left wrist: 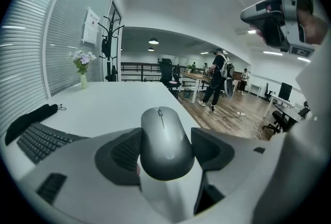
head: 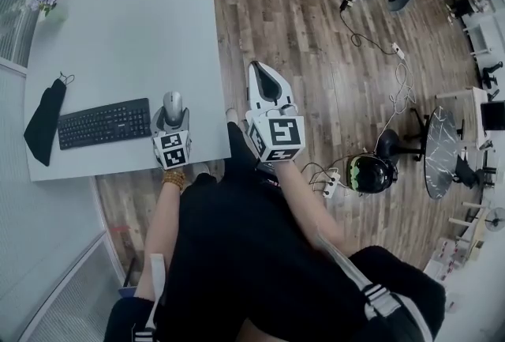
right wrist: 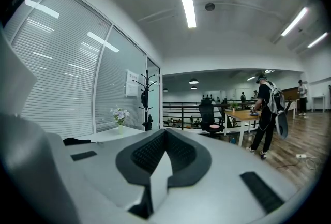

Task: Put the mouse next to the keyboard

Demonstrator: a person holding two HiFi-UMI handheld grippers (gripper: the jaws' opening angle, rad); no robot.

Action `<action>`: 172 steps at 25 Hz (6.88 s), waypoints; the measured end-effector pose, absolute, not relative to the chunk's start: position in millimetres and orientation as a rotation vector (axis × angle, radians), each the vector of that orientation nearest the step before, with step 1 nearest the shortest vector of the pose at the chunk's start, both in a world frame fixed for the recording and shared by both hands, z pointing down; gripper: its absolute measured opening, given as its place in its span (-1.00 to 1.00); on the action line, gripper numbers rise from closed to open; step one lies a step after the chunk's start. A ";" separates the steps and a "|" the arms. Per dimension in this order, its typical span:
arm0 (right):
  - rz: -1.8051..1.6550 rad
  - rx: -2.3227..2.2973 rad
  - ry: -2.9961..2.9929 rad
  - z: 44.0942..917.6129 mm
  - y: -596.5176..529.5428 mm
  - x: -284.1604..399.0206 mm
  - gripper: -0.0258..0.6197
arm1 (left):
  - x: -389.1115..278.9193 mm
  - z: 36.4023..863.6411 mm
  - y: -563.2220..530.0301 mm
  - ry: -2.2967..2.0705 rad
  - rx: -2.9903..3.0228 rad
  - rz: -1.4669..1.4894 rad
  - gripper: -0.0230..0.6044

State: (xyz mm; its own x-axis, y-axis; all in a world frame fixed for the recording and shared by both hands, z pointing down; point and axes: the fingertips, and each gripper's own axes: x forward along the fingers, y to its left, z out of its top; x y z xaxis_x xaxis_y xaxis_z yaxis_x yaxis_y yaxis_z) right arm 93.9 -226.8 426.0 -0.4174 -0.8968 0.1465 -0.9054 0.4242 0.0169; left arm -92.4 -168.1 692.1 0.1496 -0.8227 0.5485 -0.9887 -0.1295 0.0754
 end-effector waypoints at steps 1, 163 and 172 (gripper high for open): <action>0.099 1.613 -2.537 426.6 -226.6 93.9 -0.92 | -93.6 697.0 -166.5 -1.725 2.003 0.538 0.04; 0.033 1.389 -2.583 438.2 -182.0 53.4 -0.92 | -75.5 442.3 -174.9 -2.008 2.351 0.111 -0.89; 0.045 1.387 -2.573 440.7 -181.4 58.3 -0.92 | -69.8 443.8 -174.3 -1.987 2.354 0.096 -0.89</action>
State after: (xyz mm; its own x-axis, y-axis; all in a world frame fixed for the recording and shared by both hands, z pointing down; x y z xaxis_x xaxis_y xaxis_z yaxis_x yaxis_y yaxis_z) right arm 58.3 -181.4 440.7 -0.5315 -0.8220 0.2046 -0.8286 0.5547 0.0760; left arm -69.8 -174.3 443.8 0.1676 -0.9821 0.0860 -0.9858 -0.1678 0.0052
